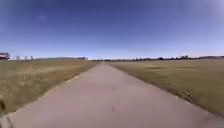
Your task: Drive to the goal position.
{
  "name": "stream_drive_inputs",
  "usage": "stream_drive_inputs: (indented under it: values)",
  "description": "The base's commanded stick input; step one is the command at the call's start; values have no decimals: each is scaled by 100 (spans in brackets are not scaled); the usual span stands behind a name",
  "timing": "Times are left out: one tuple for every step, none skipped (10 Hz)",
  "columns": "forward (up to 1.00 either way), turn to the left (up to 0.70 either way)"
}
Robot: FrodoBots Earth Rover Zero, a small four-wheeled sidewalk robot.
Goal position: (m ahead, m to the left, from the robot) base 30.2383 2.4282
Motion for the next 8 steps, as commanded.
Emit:
stream_drive_inputs:
  values:
    - [100,0]
    - [100,0]
    - [100,0]
    - [100,0]
    - [100,0]
    - [100,0]
    - [100,0]
    - [100,0]
